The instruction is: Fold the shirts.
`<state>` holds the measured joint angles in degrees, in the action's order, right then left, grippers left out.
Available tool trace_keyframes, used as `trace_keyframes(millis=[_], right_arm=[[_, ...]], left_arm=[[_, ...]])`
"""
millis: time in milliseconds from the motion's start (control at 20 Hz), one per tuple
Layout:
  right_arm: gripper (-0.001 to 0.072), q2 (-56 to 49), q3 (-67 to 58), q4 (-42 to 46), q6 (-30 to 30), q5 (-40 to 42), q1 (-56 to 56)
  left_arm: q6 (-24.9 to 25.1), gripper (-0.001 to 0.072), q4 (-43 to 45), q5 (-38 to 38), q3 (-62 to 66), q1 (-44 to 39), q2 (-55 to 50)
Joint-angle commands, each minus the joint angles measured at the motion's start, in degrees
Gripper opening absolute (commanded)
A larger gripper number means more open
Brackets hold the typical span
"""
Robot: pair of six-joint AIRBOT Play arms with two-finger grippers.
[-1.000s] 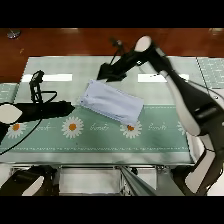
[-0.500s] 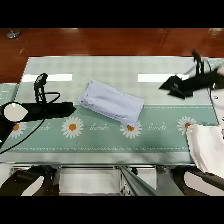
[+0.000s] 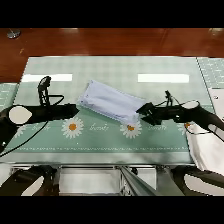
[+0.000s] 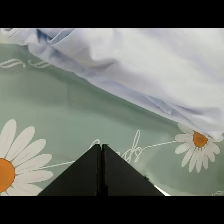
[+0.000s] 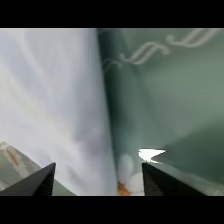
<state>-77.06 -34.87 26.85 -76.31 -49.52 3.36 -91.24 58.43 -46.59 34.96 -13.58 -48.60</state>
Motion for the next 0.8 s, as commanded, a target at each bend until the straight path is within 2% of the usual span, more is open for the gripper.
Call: trace_keyframes(millis=[0,50,100,150,250,400,550,750], right_arm=[[0.0603,-8.6,-6.4,-3.2,0.5,2.0,6.7],[0.0417,-10.5,-9.5,-3.2,0.5,1.0,7.6],[0.0122,-11.8,-12.5,-2.8,0.9,-0.4,8.1],[0.0022,-12.8,-16.4,-2.7,3.1,-2.5,8.2],[0.0021,-13.0,-26.6,2.4,3.1,-8.0,8.2],[0.0021,-12.9,-47.4,18.7,-5.7,-19.3,8.2],[0.0021,-12.9,-66.9,32.5,-11.6,-28.7,8.0],[0.0022,-12.4,-83.4,36.2,-16.5,-39.5,1.7]], left_arm=[[0.1,0.0026,-0.5,1.2,-0.1,-0.6,0.0],[0.1,0.0026,-0.5,1.2,-0.1,-0.6,0.0],[0.1,0.0026,-0.5,1.2,-0.1,-0.6,0.0],[0.1,0.0026,-0.5,1.2,-0.1,-0.6,0.0],[0.1,0.0026,-0.5,1.2,-0.1,-0.6,0.0],[0.1,0.0026,-0.5,1.2,-0.1,-0.6,0.0],[0.1,0.0026,-0.4,1.2,-0.1,-0.6,0.0],[0.1,0.0026,-0.4,1.1,-0.1,-0.6,0.0]])
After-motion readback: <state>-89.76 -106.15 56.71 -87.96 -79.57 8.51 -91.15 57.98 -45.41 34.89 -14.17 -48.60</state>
